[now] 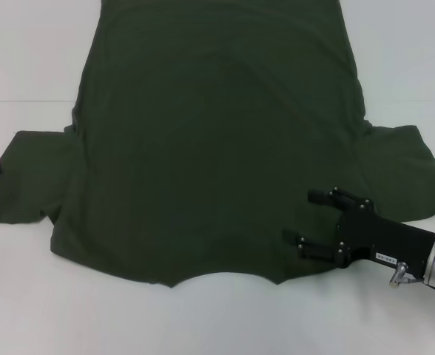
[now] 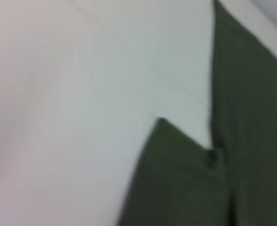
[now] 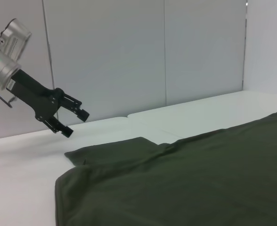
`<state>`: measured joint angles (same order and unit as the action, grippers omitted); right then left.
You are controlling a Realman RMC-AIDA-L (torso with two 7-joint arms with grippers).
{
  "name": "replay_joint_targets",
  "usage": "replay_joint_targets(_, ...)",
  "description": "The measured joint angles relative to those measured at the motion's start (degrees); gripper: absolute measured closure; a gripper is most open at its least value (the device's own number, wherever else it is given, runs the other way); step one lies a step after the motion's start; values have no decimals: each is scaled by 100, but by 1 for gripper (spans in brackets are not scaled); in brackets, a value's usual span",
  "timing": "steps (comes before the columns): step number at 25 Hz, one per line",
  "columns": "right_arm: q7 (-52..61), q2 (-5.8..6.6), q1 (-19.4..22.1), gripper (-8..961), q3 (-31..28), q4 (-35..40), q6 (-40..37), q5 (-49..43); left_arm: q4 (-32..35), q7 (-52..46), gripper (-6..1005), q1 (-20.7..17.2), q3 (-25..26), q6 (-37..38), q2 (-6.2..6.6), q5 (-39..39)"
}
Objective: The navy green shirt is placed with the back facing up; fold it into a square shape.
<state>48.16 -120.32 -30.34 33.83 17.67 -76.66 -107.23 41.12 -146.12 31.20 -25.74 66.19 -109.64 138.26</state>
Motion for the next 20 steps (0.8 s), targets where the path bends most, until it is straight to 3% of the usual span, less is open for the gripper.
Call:
replay_joint_targets(6,-12,0,23,25,10,0,-3,0,1,-354,70,102,-38,-252,34,700)
replay_joint_targets(20,-8,0,-5,25,7,0,24,0,-299,-230,72,212,-64,-668,-62,718)
